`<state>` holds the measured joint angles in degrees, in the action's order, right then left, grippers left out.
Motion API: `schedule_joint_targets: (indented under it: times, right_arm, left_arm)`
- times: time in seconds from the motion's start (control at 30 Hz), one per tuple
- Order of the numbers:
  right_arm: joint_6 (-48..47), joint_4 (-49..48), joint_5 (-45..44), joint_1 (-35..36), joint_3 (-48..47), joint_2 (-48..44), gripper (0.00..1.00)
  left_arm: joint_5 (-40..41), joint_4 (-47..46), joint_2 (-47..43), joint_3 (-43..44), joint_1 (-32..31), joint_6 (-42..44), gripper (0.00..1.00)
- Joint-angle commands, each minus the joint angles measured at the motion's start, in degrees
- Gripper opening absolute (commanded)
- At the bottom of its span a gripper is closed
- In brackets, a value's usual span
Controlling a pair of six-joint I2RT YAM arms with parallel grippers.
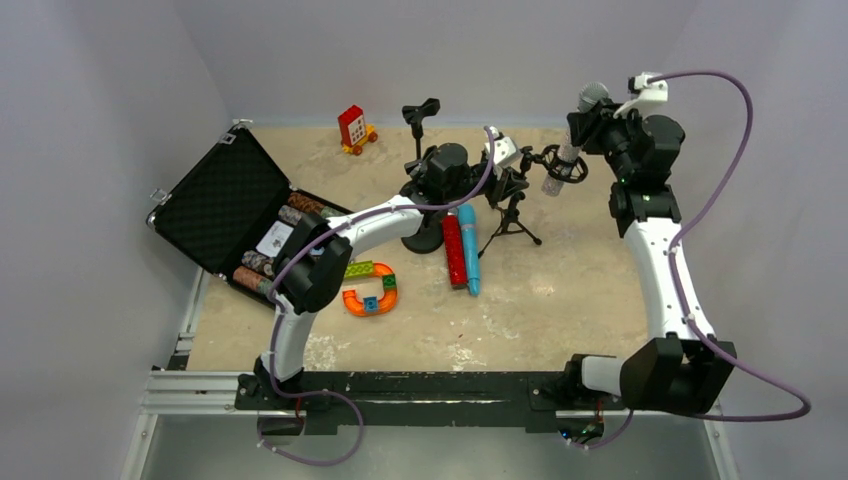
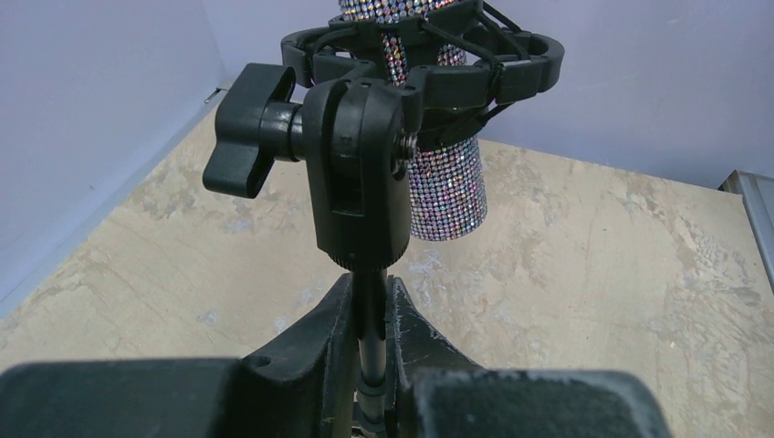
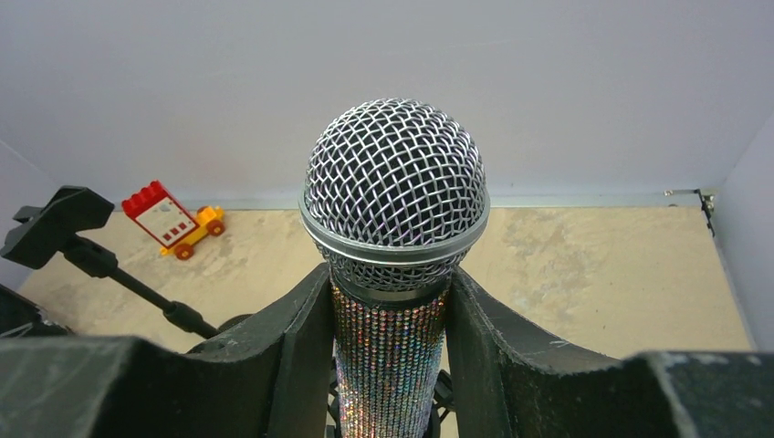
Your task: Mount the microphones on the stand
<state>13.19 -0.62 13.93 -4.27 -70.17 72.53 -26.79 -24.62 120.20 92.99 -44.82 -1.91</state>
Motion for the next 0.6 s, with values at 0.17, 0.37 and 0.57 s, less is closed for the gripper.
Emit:
schedule_joint_targets:
  times: [0.17,0.37,0.57]
  right_arm:
    - [-10.56,12.11,-2.02,5.91,8.72,3.96,0.0]
    - [-16.26,11.23,-4.3,6.16,11.88,2.4,0.0]
    - [-16.75,13.95,-0.55,5.81,12.99,2.23,0.0]
  left_arm:
    - [-1.43,7.41,-0.04,-2.64,-0.01,0.51,0.0]
    - [-1.51,7.78,0.08,-2.73,-0.01,0.36,0.0]
    - [-1.43,7.66,0.0,-3.02,-0.01,-0.19,0.0]
